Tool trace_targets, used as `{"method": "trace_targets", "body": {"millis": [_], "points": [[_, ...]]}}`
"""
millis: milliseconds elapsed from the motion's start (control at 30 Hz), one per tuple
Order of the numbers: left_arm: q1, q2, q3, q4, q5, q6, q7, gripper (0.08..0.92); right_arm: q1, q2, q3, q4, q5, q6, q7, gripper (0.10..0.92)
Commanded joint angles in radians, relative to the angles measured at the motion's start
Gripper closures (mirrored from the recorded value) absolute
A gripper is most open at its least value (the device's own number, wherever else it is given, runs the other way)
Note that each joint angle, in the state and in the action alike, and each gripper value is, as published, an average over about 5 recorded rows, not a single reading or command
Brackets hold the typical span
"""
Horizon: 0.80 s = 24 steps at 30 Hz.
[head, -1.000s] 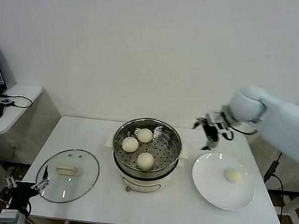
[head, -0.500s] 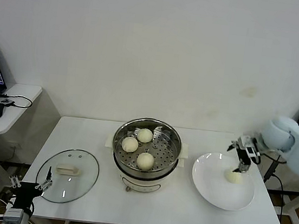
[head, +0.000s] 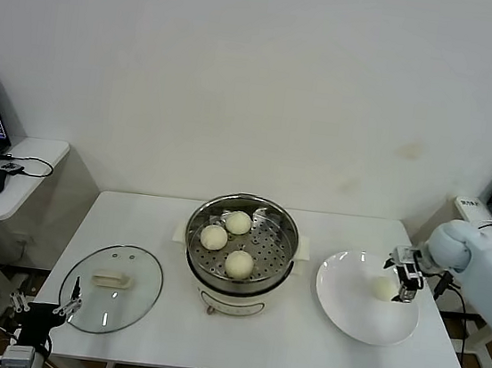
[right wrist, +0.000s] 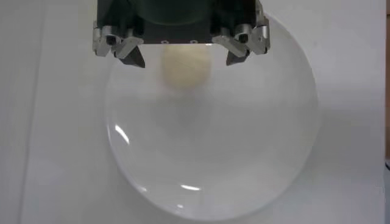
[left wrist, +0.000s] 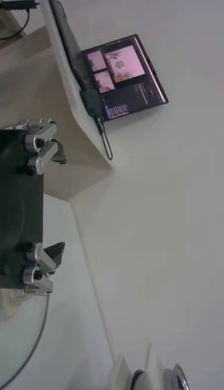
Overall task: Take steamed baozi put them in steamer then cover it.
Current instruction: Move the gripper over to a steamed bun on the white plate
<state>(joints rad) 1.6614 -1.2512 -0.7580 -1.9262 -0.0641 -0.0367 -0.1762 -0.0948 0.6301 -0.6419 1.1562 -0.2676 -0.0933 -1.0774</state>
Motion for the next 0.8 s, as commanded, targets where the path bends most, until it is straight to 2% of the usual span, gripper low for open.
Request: {"method": "trace_targets", "body": {"millis": [33, 400, 800], "points": [[-0.001, 0.002, 0.000, 0.000, 0.001, -0.001, 0.000, 0.177, -0.080, 0.102, 0.088, -0.133, -0.089, 0.021, 0.007, 0.202], [-0.007, 0.000, 0.004, 0.008, 0.000, -0.001, 0.000, 0.177, -0.073, 0.146, 0.115, -0.203, -0.129, 0.029, 0.009, 0.209], [-0.008, -0.002, 0.006, 0.011, 0.000, -0.002, 0.000, 0.177, -0.072, 0.168, 0.134, -0.241, -0.164, 0.030, 0.009, 0.325]]}}
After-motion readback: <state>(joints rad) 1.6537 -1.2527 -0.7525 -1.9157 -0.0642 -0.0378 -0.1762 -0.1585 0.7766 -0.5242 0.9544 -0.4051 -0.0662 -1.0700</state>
